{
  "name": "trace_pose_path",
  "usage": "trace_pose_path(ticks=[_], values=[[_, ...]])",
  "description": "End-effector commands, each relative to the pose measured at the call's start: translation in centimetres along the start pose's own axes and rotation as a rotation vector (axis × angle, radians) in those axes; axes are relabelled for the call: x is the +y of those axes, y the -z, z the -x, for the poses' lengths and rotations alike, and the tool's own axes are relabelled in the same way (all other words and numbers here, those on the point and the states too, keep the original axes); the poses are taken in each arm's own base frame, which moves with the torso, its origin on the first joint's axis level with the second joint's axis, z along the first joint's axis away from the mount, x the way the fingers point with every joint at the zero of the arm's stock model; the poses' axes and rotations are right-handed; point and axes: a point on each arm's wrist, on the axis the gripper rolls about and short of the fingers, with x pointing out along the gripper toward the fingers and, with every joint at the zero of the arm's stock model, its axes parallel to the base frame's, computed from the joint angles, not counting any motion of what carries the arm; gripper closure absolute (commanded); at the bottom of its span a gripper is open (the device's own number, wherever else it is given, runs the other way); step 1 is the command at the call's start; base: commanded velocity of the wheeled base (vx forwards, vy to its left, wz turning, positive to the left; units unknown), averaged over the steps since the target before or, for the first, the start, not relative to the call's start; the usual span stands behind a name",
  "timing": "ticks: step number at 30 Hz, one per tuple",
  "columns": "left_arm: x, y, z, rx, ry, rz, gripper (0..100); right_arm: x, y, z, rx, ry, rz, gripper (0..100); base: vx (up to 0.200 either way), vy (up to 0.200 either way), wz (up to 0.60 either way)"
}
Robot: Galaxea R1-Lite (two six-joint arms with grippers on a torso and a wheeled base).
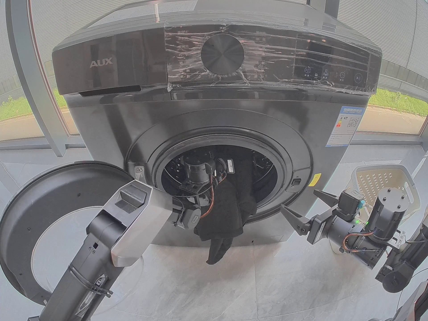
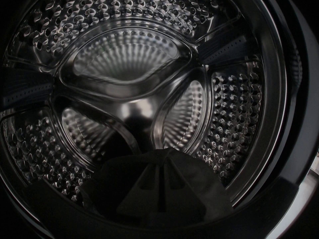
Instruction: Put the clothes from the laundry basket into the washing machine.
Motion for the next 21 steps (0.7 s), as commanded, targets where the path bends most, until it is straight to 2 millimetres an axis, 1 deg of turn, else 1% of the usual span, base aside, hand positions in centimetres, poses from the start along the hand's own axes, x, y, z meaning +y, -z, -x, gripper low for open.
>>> trace_pose_path(ticks=[1,6,8,11,13,16,18,19,20,21], values=[[0.5,0.9,0.0,0.014,-0.008,-0.004,0,0.0,0.1,0.0,0.004,-0.001,0.001,0,0.000,0.000,0.00],[0.4,0.3,0.2,0.020,-0.007,-0.001,0,0.0,0.1,0.0,0.004,0.001,-0.001,0,0.000,0.000,0.00],[0.4,-0.1,1.3,0.080,0.000,-0.015,0,0.0,0.1,0.0,0.004,0.001,-0.001,0,0.000,0.000,0.00],[-0.1,-1.7,3.1,0.149,0.056,-0.019,0,0.0,0.0,-0.1,0.000,0.000,0.000,0,0.000,0.000,0.00],[-0.1,-1.6,3.1,0.152,0.058,-0.020,0,0.0,0.0,-0.1,0.000,0.000,0.000,0,0.000,0.000,0.00],[-1.1,-3.0,5.3,0.239,0.096,-0.025,0,0.0,0.0,-0.1,0.000,0.000,0.000,0,0.000,0.000,0.00],[-1.9,-2.9,6.7,0.314,0.138,-0.028,0,0.0,0.0,-0.1,0.000,0.000,-0.001,0,0.000,0.000,0.00],[-2.0,-2.9,6.9,0.321,0.142,-0.029,0,0.0,0.0,-0.1,0.000,0.000,0.000,0,0.000,0.000,0.00],[-2.2,-2.0,8.4,0.399,0.171,-0.037,0,0.0,0.0,0.0,0.001,-0.001,-0.001,0,0.000,0.000,0.00],[-2.3,-1.6,8.7,0.417,0.179,-0.041,0,0.0,0.0,0.0,0.001,-0.001,-0.001,0,0.000,0.000,0.00]])
